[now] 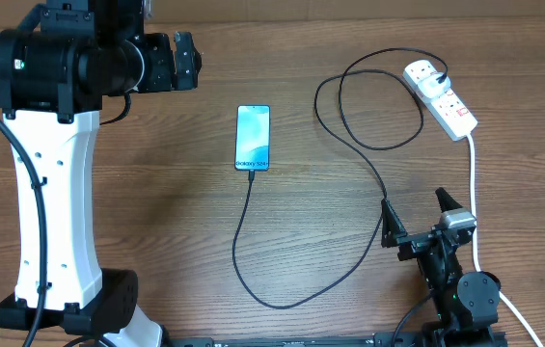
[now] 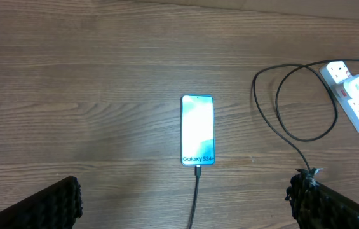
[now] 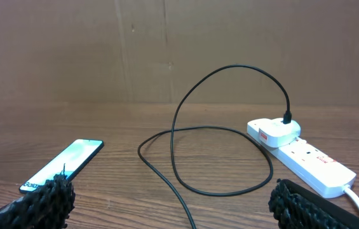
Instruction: Plug charger to phone and switch on socket
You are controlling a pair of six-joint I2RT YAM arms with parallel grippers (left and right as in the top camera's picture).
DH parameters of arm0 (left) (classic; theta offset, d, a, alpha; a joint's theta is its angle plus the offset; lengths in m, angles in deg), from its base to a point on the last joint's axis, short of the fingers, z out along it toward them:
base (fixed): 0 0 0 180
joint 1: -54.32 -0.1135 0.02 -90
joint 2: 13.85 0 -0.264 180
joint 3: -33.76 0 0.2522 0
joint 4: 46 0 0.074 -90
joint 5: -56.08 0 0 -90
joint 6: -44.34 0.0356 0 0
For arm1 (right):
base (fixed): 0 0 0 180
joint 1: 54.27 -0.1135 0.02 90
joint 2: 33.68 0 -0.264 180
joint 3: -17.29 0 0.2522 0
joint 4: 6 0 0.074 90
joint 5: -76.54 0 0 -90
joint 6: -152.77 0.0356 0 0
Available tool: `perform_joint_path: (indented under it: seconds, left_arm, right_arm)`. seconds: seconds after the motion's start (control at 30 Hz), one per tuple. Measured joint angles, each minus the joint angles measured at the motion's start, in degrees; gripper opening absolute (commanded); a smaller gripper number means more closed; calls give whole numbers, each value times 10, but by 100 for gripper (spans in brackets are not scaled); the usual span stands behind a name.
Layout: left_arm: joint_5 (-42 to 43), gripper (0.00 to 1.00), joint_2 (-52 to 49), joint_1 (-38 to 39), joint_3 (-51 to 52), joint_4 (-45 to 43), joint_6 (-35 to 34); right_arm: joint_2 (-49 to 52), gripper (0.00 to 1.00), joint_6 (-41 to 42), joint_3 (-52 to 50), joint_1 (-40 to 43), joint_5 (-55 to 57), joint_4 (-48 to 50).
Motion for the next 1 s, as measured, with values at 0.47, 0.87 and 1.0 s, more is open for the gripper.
perform_joint_path:
  seconds: [0.47,0.87,1.0]
  left_arm:
    - [0,100,0,0,0,0,0]
    - [-21,100,1,0,4,19,0]
    - [-25,100,24,0,56,15,0]
  right_arm:
    - [0,100,0,0,0,0,0]
    - [0,100,0,0,0,0,0]
    - [0,100,0,0,0,0,0]
